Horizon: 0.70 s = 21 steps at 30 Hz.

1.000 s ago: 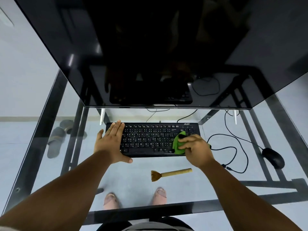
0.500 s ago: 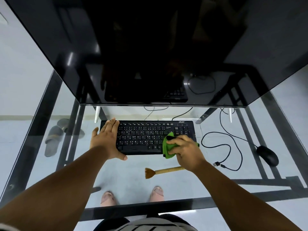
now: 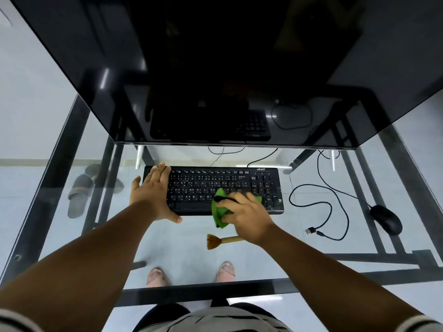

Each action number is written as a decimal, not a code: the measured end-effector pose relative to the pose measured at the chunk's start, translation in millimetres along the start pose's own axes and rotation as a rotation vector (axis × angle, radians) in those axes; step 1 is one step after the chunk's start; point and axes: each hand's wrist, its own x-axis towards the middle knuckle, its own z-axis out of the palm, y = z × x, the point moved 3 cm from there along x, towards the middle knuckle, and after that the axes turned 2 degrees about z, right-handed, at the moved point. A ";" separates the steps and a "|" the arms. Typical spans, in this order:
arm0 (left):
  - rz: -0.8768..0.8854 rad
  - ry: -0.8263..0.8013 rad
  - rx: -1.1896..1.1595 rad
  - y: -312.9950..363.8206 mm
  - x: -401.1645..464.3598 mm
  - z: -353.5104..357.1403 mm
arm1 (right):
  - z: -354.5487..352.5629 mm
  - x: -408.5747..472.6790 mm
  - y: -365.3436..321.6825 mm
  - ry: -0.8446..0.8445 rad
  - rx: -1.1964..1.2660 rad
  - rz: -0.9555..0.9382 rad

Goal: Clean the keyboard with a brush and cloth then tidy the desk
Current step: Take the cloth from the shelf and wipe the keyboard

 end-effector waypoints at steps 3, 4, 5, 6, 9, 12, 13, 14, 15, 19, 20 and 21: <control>0.001 -0.004 -0.001 -0.2 0.2 0.6 | -0.7 -26.7 26.4 0.026 -0.052 0.059; 0.000 -0.005 -0.002 -0.7 0.4 1.1 | -1.2 -32.1 32.0 0.037 -0.062 0.072; 0.000 -0.007 -0.003 -0.9 0.7 1.4 | -1.7 -34.6 35.2 0.044 -0.070 0.078; 0.000 -0.010 -0.003 -0.8 0.8 1.9 | -2.2 -34.2 35.6 0.048 -0.074 0.079; 0.004 -0.019 0.006 -0.8 1.6 2.2 | -2.8 -19.9 23.9 0.055 -0.039 0.058; 0.036 -0.037 0.006 -5.4 2.4 1.0 | 0.2 7.7 -2.9 0.038 -0.013 -0.004; 0.054 -0.040 -0.003 -7.7 2.6 0.9 | 1.6 18.2 -13.2 0.025 -0.006 -0.022; 0.072 -0.032 -0.015 -10.3 2.8 1.4 | 2.6 28.1 -23.8 0.015 0.002 -0.038; 0.086 -0.010 -0.029 -14.9 2.3 2.1 | 3.6 38.4 -35.2 0.005 0.012 -0.057; 0.033 0.181 -0.114 -35.5 -4.6 6.1 | 4.8 58.3 -56.2 -0.031 0.036 -0.092; -0.002 0.207 -0.133 -42.2 -7.2 7.5 | 5.2 56.4 -53.3 -0.033 0.035 -0.088; -0.028 0.211 -0.140 -50.4 -10.1 9.7 | 6.0 53.2 -49.1 -0.034 0.033 -0.080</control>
